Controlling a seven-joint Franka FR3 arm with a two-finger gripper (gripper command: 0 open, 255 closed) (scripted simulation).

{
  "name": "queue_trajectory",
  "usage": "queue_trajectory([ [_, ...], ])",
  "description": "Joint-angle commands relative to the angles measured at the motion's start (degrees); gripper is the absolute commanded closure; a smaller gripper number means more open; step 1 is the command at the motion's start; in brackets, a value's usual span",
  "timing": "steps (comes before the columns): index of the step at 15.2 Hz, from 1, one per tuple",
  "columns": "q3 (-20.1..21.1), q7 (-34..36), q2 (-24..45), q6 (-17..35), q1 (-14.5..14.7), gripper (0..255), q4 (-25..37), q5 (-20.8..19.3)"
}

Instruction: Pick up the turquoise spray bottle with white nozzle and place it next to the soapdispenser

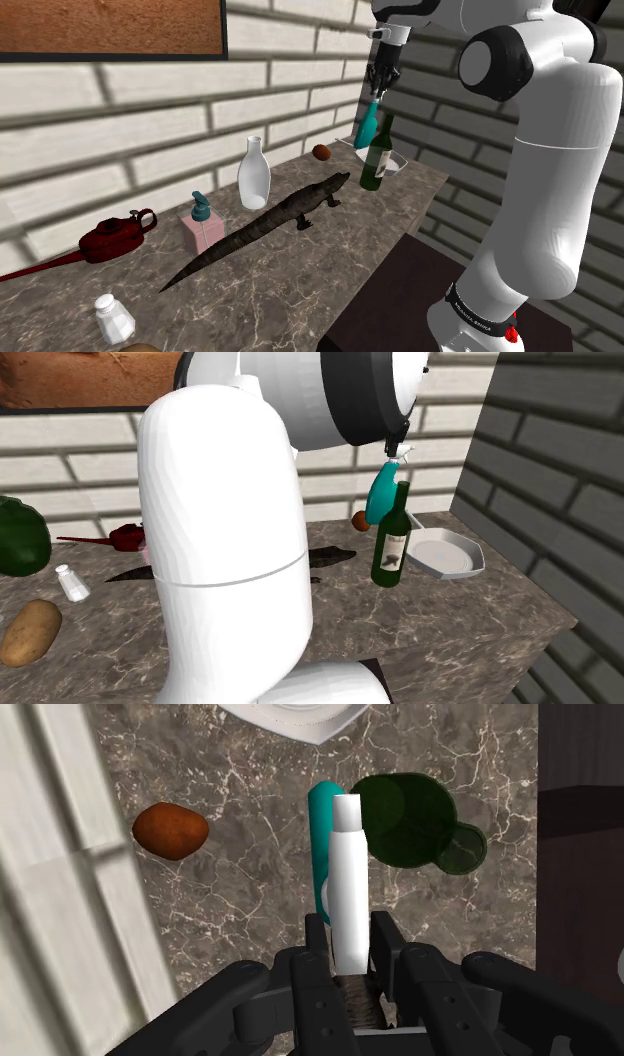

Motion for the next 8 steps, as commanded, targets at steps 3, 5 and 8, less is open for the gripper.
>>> queue_trajectory([
  [3,0.0,-0.3,1.42,-3.76,-1.38,255,4.88,0.99],
  [5,0.02,-0.41,2.2,-5.72,-2.17,255,7.49,1.55],
  [8,0.11,-0.6,3.6,-8.83,-3.61,255,11.8,2.58],
])
